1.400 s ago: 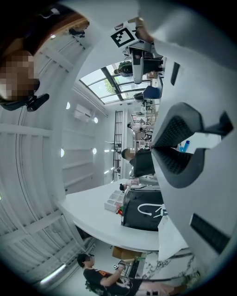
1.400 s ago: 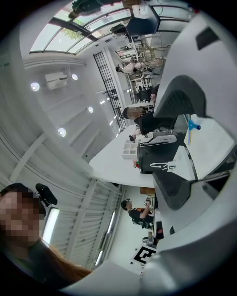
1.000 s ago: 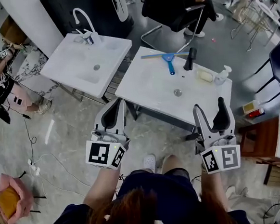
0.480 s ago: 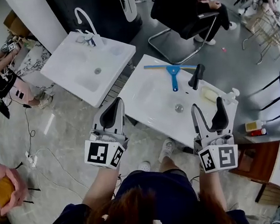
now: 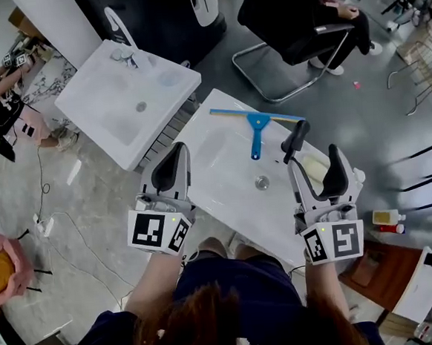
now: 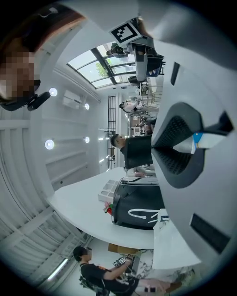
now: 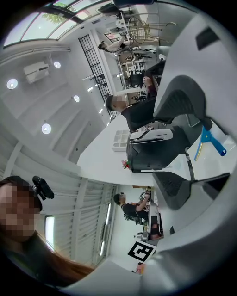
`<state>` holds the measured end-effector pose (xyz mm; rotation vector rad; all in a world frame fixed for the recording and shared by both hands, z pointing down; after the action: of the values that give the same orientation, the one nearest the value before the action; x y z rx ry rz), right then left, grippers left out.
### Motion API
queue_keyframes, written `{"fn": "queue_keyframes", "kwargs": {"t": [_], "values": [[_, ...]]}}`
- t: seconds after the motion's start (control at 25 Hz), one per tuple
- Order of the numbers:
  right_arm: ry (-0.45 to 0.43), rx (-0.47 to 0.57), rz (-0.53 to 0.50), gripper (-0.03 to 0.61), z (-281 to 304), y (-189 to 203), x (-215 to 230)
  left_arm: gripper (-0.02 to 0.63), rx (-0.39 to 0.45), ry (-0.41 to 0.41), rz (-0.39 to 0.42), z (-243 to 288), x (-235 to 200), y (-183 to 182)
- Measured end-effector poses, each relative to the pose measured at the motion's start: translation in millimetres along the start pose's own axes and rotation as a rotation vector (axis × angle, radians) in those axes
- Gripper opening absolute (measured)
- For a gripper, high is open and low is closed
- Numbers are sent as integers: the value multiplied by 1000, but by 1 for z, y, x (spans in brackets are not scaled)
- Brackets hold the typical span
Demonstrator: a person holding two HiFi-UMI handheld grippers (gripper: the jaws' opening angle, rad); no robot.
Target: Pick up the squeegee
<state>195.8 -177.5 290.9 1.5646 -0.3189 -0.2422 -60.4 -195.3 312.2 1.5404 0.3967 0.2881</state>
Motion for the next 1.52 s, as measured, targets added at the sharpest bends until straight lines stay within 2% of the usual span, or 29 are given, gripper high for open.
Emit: {"fn": "queue_keyframes", "kwargs": {"t": [0.32,0.64,0.84,1.0,1.16,1.52], "values": [[-26,-67,32,367,29,29,6,20,-53,29,-14,37,1,24],[52,-108,53,367,77,49,3,20,-75,131,-17,91,-28,35],[97,-150,73,367,115,69,3,20,-55,169,-32,127,-46,29],[114,-183,93,367,144,86,-5,20,-65,177,-54,145,-63,33],[118,-217,75,367,176,108,-15,20,-131,197,-27,155,-80,54],[167,-369,82,367,209,181,-14,20,-180,175,-35,162,-111,77]]}}
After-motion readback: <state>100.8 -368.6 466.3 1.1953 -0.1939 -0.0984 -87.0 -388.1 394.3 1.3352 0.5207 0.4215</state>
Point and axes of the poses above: the fingertips, and each gripper's own axes: z forward along the fingers, x to its right, y out of its underside, the point moved 3 cm from there along -z, backward along the fingers, and after that the axes turned 2 degrees about y, right-handed, at the moved point
